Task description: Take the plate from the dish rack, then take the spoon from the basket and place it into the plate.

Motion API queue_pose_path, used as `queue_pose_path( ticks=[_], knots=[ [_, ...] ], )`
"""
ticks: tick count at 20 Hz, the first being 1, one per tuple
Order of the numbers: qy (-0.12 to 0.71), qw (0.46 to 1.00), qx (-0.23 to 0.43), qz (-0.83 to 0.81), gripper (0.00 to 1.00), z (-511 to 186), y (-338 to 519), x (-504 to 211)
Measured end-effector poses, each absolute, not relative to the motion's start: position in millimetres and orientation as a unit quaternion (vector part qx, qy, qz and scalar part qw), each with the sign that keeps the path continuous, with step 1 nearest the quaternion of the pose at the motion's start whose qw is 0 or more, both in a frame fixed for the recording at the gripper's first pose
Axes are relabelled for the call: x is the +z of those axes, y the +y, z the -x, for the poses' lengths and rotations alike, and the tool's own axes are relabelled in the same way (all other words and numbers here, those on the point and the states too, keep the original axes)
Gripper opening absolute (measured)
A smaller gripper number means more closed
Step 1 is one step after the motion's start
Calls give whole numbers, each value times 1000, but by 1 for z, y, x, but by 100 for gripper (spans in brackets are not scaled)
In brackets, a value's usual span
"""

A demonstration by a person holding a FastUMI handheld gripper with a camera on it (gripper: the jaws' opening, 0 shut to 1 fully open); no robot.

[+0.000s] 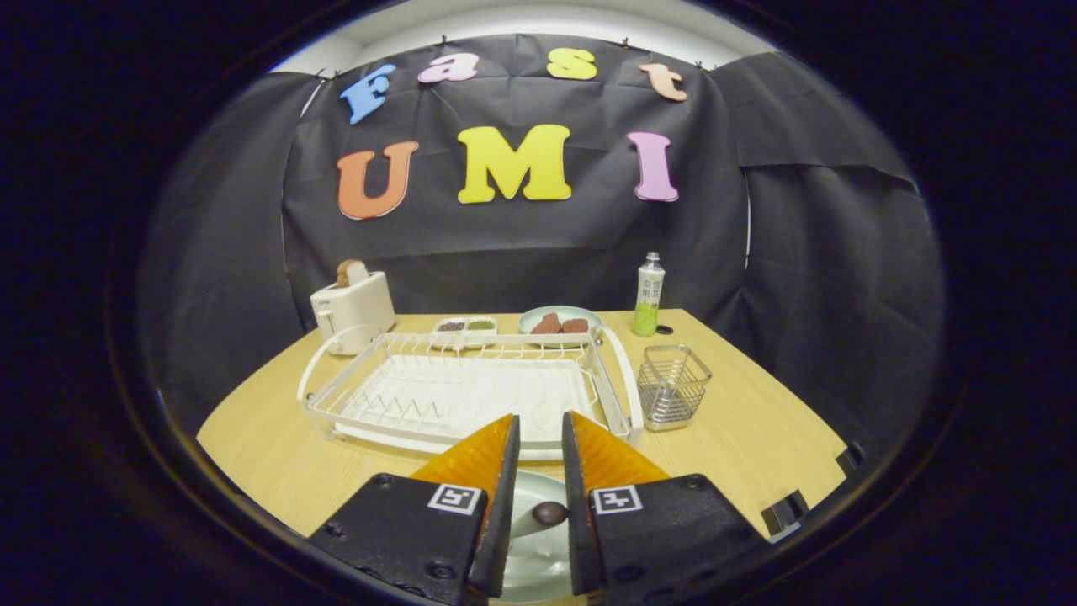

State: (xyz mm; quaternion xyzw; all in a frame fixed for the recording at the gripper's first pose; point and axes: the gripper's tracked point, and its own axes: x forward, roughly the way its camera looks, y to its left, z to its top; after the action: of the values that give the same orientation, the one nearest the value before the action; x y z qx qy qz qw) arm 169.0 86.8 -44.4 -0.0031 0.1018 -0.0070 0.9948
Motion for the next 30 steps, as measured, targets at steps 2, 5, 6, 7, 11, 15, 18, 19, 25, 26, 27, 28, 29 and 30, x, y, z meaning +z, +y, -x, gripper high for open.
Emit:
queue_pose_path(
  ticks=[2,5,6,7,11,15,18,19,25,26,27,28,29,30],
  knots=[
    [92,996,-7,-3,42,-161,78,-32],
    [65,998,-21,10,58,-145,66,-13],
    [57,998,-28,18,65,-139,63,-10],
    [51,998,-33,25,68,-133,60,-7],
    [42,997,-32,53,77,-110,62,-4],
    [11,998,-23,62,96,-89,65,2],
    [4,998,-24,61,100,-70,61,-4],
    [1,998,-27,58,100,-64,57,-4],
    [-30,998,-20,43,100,-33,38,3],
    [-35,998,-23,45,100,-28,34,3],
    [-39,998,-26,45,100,-24,30,5],
    [-43,998,-28,43,100,-19,27,6],
    [-47,998,-31,40,100,-15,22,7],
    [-49,998,-33,37,100,-13,20,7]
  ],
)
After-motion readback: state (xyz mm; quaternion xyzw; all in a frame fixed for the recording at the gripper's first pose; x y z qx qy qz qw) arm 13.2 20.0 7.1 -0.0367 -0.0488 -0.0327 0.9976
